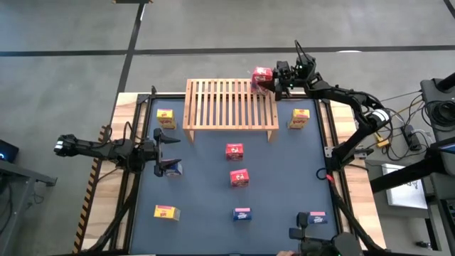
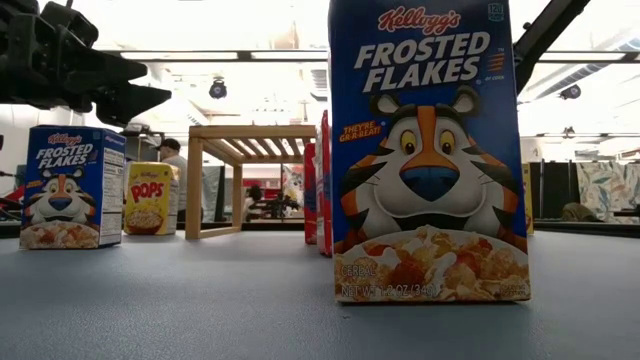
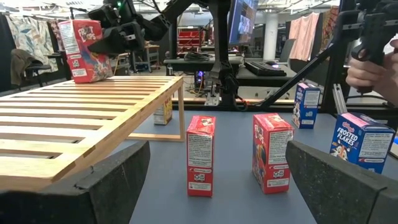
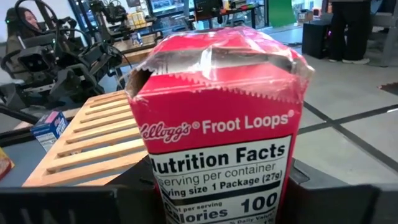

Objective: Stack cereal on shelf
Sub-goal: Put the bottom right red cereal box on the shelf

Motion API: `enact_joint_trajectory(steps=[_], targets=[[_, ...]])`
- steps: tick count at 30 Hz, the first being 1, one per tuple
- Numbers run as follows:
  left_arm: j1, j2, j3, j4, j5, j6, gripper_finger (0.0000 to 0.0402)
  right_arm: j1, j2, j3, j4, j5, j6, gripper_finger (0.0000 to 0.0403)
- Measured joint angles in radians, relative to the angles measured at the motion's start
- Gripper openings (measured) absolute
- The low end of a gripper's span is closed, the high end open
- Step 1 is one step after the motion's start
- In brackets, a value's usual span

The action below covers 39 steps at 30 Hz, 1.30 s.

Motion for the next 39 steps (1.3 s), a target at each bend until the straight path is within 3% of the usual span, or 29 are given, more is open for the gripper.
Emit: enact_joint_trajectory(steps=[16,39], targets=[[0.000,0.000,0.000,0.000,0.000,0.000,0.0359,0.019,-0.014,-0.001,0.000,0.000,-0.199,0.0154],[0.000,0.000,0.000,0.000,0.000,0.000,0.0359,0.018,-0.016,0.018,-0.028,0.002,-0.235,0.0153]])
